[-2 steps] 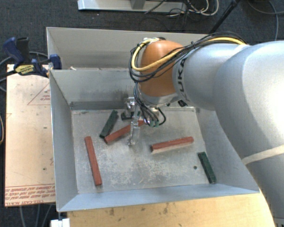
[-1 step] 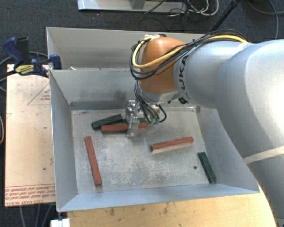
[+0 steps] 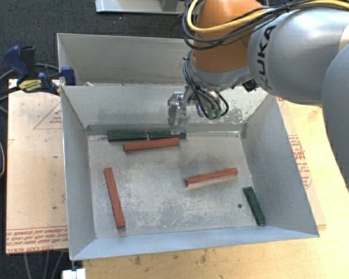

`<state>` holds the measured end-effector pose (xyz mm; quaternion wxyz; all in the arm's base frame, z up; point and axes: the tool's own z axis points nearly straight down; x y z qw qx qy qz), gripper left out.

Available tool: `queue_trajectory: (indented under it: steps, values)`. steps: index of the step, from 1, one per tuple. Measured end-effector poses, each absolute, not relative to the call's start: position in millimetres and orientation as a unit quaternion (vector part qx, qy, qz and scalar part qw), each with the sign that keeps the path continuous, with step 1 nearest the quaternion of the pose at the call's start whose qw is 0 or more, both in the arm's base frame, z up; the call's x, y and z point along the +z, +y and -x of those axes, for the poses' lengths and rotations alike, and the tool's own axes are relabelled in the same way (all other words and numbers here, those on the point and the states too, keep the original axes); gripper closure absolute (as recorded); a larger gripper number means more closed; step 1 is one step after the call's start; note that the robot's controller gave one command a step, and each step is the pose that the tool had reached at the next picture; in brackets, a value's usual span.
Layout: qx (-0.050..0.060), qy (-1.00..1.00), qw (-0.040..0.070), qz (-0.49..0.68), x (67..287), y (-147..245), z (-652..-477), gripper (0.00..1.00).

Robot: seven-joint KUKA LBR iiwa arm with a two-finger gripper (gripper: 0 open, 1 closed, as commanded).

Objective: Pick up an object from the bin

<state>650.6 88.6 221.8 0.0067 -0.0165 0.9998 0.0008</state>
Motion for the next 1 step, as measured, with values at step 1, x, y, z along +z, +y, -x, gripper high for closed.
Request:
queue_trajectory:
  steps: [1]
  values:
    - [0.000, 1.000, 0.002, 0.017, 216.0, 88.5, -648.8, 0.00]
